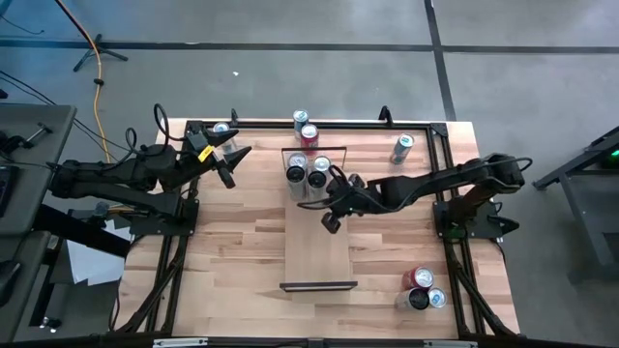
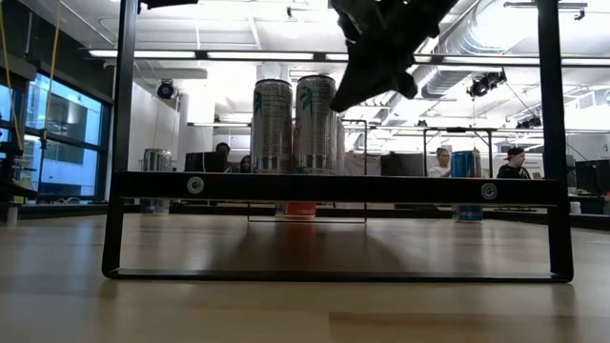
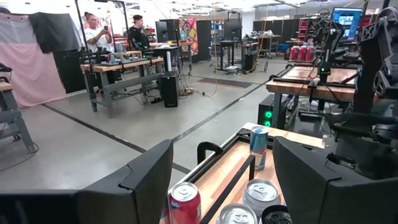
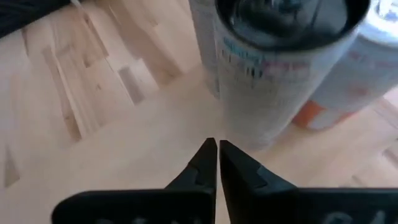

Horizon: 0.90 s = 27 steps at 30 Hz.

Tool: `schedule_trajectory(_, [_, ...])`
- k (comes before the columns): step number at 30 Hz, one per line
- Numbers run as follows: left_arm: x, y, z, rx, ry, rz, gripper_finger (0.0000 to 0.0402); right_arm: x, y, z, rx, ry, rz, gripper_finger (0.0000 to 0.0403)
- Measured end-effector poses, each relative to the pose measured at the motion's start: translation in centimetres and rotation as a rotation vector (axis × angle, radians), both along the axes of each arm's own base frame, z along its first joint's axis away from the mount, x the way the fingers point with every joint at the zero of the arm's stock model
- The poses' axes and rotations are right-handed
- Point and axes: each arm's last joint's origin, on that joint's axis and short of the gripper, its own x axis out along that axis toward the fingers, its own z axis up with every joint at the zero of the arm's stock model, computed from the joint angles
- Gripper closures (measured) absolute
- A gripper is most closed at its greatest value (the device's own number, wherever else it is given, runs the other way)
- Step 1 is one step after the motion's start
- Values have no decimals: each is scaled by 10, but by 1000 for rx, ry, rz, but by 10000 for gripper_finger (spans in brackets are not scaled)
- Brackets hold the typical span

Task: Place canned beverage on shelf
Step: Put the top white pink soda can on the shelf aligned with the other white pink soda can

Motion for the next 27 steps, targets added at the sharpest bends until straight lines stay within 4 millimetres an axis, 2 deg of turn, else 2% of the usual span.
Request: schedule_trajectory(27, [1,-2,0,-71,-47,-87,167,4,-19,0,-53,6,41,403])
